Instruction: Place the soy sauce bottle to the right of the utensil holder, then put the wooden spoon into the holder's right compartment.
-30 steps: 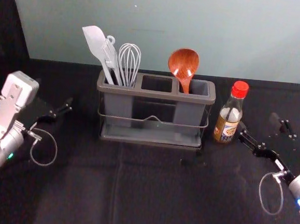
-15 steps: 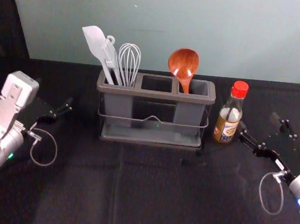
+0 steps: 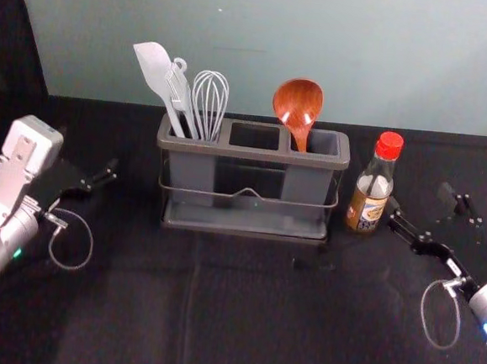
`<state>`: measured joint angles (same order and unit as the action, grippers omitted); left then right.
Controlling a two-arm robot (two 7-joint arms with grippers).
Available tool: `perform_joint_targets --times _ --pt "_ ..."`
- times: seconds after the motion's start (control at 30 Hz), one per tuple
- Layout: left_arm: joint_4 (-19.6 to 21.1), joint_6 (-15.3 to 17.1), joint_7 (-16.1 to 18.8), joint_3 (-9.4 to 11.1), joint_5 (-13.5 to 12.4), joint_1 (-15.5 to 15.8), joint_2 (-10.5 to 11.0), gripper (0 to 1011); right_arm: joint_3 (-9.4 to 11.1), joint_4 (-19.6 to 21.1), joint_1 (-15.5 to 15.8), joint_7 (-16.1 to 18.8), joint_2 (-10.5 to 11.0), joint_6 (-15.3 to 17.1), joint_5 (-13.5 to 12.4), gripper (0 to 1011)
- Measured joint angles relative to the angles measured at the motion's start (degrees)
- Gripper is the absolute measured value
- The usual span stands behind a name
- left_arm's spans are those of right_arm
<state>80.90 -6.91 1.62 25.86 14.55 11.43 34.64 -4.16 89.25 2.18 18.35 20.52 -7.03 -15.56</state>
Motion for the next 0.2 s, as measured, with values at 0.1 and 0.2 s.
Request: perform_joint_targets --times 0.1,0.2 --pt "0.0 0.0 0.0 0.0 0.0 0.0 0.0 1005 0.0 0.0 0.0 0.0 0.0 0.0 0.0 1004" --pt "0.0 0.0 0.0 0.0 0.0 0.0 0.0 1005 0.0 0.0 0.0 0.0 0.0 0.0 0.0 1004"
